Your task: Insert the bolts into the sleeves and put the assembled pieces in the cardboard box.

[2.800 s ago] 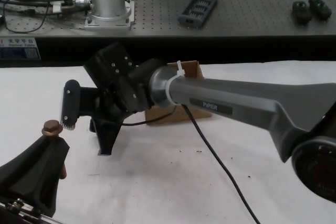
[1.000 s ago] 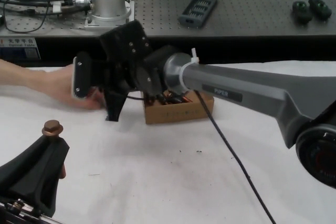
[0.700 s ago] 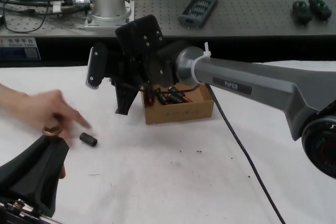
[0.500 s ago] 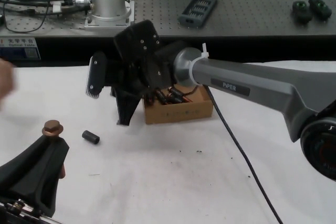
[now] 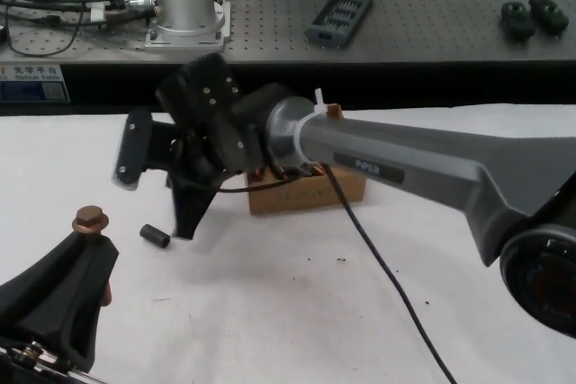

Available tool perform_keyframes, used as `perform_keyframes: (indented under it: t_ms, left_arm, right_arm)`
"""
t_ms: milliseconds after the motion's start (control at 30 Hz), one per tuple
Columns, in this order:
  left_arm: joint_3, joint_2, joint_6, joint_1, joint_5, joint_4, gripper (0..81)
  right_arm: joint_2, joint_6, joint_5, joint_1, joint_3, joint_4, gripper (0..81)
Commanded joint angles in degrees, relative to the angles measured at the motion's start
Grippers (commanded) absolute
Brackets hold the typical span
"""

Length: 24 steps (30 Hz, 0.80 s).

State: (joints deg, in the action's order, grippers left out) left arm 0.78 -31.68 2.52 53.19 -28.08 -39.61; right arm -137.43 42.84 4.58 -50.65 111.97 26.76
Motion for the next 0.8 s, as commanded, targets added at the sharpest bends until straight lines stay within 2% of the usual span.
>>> perform_keyframes:
  t_ms: [0,367,467,500,667,767]
  left_arm:
    - [-0.8,0.4,0.7,0.2,0.1,-1.2,0.6]
    - [-0.8,0.4,0.7,0.2,0.4,-1.7,0.6]
    - [-0.8,0.4,0.7,0.2,0.4,-1.7,0.6]
    - [-0.8,0.4,0.7,0.2,0.4,-1.7,0.6]
    - [-0.8,0.4,0.5,0.2,0.6,-1.6,0.6]
    - [-0.8,0.4,0.5,0.2,3.2,-1.6,0.6]
  right_arm:
    - [1.6,-2.8,0.1,-0.8,0.4,1.4,6.6]
    - [1.6,-7.7,1.4,-2.1,0.4,5.6,6.1]
    - [2.2,-8.7,3.7,-2.4,0.4,5.6,1.0]
    - [2.4,-9.0,4.0,-2.5,0.4,5.6,2.3]
    - [5.3,-12.0,4.7,-3.1,0.4,6.0,21.6]
    - [6.5,-14.7,2.8,-3.5,0.4,7.8,25.4]
